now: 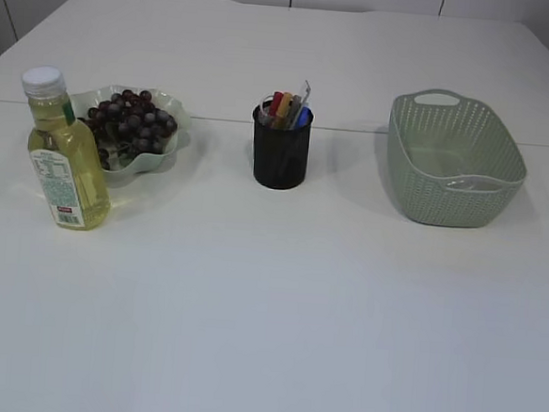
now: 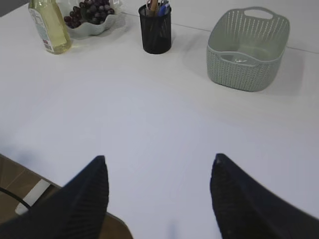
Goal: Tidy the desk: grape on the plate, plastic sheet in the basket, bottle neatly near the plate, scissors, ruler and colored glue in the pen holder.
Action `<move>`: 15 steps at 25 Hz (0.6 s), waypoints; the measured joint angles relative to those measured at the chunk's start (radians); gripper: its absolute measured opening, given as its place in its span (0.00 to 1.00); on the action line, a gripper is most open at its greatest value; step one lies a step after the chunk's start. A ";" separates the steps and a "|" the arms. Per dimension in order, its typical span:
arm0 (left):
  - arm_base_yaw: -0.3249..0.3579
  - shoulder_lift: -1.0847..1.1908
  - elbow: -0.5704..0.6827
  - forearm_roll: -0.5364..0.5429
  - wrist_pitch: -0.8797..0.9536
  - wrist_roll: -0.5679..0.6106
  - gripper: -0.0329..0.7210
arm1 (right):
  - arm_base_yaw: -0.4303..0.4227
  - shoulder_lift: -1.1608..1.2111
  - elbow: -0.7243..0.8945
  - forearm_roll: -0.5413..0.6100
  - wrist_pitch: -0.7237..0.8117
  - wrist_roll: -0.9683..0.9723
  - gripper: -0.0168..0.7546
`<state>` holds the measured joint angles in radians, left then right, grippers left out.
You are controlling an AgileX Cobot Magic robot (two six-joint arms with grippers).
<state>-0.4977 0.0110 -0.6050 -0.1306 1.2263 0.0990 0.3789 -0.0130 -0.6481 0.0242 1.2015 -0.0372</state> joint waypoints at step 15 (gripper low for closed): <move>0.000 0.000 0.043 0.005 -0.034 0.021 0.51 | 0.000 -0.007 0.145 0.012 -0.037 -0.069 0.67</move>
<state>-0.4977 0.0110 -0.5620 -0.1253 1.1928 0.1204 0.3789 -0.0198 -0.5033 0.0364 1.1647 -0.1063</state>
